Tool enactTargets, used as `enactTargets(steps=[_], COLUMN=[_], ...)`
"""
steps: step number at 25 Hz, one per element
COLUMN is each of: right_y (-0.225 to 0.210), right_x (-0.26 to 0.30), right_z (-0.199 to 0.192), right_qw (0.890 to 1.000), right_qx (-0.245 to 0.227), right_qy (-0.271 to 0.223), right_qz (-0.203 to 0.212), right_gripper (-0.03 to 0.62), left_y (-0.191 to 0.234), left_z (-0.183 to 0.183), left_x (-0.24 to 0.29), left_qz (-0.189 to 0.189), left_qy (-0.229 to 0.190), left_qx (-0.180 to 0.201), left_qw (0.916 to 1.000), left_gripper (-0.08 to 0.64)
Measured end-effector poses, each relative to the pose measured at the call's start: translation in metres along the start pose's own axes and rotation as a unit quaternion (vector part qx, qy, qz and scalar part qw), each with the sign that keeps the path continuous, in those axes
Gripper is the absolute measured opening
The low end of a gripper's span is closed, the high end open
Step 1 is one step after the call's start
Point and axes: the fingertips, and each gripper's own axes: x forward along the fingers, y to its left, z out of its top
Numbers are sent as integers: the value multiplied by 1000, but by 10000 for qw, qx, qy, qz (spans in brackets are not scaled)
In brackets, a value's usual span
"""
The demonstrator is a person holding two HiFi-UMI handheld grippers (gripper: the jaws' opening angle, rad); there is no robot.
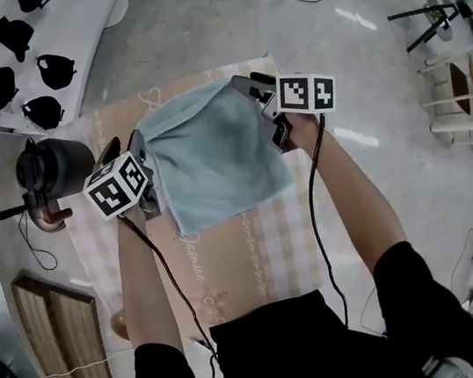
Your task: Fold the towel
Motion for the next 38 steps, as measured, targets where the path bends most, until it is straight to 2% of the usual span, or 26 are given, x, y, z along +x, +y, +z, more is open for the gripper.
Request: enactTargets(steps=[1,3,6,8,11,15,20,23,26,29,34,37,38], right_y=[2,5,3,-3,-10,-23,-25,-28,-32,-30,-35,-32,-30], right_x=[-3,-11,-27,-42,-68,-102,-132,-146,-155,-159,-156,-155,-156], right_z=[5,11,-5,-25,-64,-119,-172,-187,-198,-213,-231,-235,-235], right_qw=[9999,9997,9988,9963,9901,9813,9765,9807,9821,9772,9724,9696,9680], right_qx=[57,-33,-485,-824,-1267,-1647,-1771,-1556,-1435,-1563,-1716,-1835,-1921], right_qy=[-125,-219,14,253,605,999,1220,1148,1142,1315,1500,1529,1519], right_qz=[48,86,9,-45,-5,-29,147,289,418,589,501,538,538], right_gripper=[236,238,238,238,238,238,238,238,238,238,238,226,175], left_y=[2,3,-6,-14,-22,-36,-59,-67,-73,-74,-77,-76,-73], left_z=[3,7,-7,-28,-66,-121,-177,-202,-219,-234,-248,-250,-250], left_x=[-3,-11,-26,-38,-57,-80,-104,-114,-120,-122,-119,-121,-122], left_qz=[8,-57,-272,-428,-582,-679,-880,-964,-1075,-1100,-1059,-938,-838], left_qy=[-102,-219,-63,116,302,584,831,1011,1135,1305,1440,1433,1422], left_qx=[-30,-9,317,484,501,639,790,830,864,984,1077,1138,1159], left_qw=[9999,9997,9991,9978,9966,9939,9895,9867,9839,9804,9780,9786,9795], left_gripper=[244,247,249,247,247,247,247,247,247,247,244,209,149])
